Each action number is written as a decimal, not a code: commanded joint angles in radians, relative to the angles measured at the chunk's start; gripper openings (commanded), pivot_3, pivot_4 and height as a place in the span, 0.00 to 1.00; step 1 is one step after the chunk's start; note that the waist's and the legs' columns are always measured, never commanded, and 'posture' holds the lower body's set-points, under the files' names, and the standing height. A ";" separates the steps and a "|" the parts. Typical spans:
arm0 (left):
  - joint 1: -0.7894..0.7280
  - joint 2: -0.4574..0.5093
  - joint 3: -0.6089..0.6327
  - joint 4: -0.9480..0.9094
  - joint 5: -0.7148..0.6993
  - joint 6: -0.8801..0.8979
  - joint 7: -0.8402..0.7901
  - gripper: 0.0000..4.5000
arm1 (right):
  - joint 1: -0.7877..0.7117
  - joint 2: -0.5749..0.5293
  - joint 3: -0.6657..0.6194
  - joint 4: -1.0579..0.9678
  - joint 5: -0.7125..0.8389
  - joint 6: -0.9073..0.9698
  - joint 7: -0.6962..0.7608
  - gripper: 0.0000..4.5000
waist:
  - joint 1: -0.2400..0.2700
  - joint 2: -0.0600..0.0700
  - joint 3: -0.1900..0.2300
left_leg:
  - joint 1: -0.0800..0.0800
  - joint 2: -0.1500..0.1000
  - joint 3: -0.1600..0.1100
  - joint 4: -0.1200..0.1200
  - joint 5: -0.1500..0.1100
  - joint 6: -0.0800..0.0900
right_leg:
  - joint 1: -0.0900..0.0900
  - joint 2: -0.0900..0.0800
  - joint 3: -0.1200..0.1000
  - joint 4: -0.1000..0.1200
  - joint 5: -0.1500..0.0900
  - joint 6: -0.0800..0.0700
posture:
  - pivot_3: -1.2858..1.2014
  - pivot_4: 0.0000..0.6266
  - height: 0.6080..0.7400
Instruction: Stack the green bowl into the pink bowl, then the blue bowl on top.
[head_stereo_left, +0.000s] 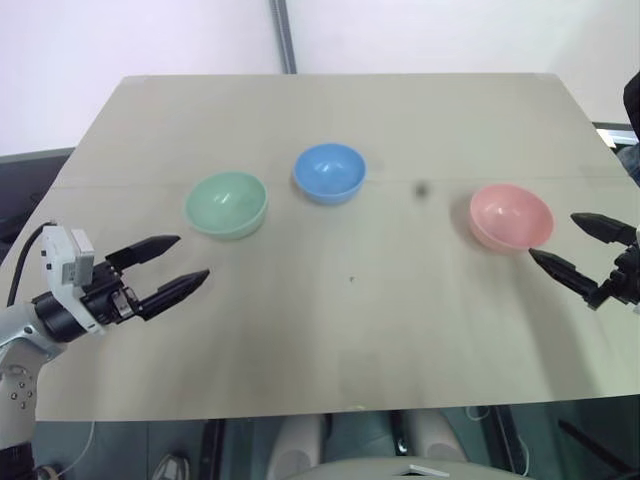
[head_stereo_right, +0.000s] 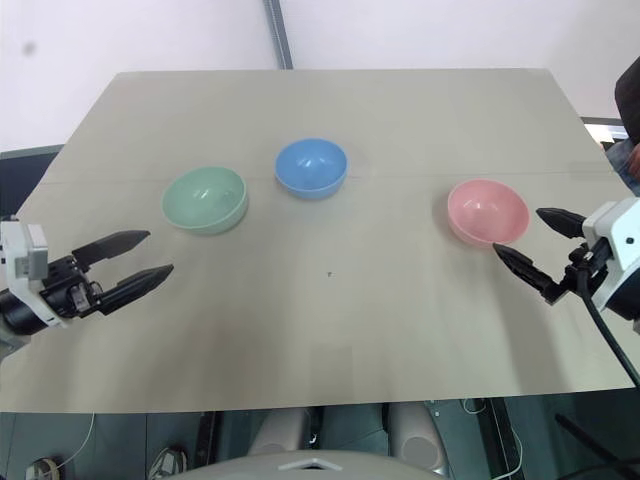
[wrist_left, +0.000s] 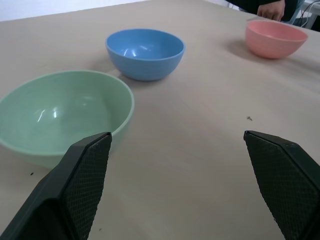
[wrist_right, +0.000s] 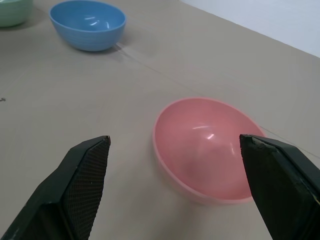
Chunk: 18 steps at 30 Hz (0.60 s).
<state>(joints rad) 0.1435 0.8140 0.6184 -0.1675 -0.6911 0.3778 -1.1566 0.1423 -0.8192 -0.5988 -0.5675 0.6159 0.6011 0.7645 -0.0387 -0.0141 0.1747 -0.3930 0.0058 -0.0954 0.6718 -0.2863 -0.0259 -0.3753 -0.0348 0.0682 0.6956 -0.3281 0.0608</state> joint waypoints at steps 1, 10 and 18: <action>0.001 0.017 0.007 0.014 0.005 -0.034 -0.028 0.99 | -0.004 -0.015 -0.036 -0.032 0.016 -0.001 -0.007 1.00 | 0.000 0.000 0.000 | 0.000 0.000 0.000 0.000 0.000 0.000 | 0.000 0.000 0.000 0.000 0.000 0.000 | 0.52 0.24 1.00; -0.044 0.021 -0.014 0.043 -0.007 -0.030 -0.038 0.99 | -0.007 -0.011 -0.023 -0.042 0.020 0.002 -0.023 1.00 | 0.000 0.000 0.000 | 0.000 0.000 0.000 0.000 0.000 0.000 | 0.000 0.000 0.000 0.000 0.000 0.000 | 0.52 0.24 1.00; -0.056 0.010 -0.051 -0.031 -0.036 0.016 -0.002 0.99 | -0.016 -0.011 0.002 -0.038 0.018 -0.001 -0.033 1.00 | 0.000 0.000 0.000 | 0.000 0.000 -0.001 0.000 0.000 0.000 | 0.000 0.000 0.000 0.000 0.000 0.000 | 0.52 0.24 1.00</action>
<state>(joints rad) 0.0964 0.8189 0.5735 -0.1507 -0.7037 0.3866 -1.1677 0.1388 -0.8192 -0.5929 -0.5797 0.6269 0.6081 0.7351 -0.0387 -0.0142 0.1747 -0.3930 0.0061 -0.0960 0.6718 -0.2864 -0.0259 -0.3753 -0.0349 0.0682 0.6957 -0.3281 0.0608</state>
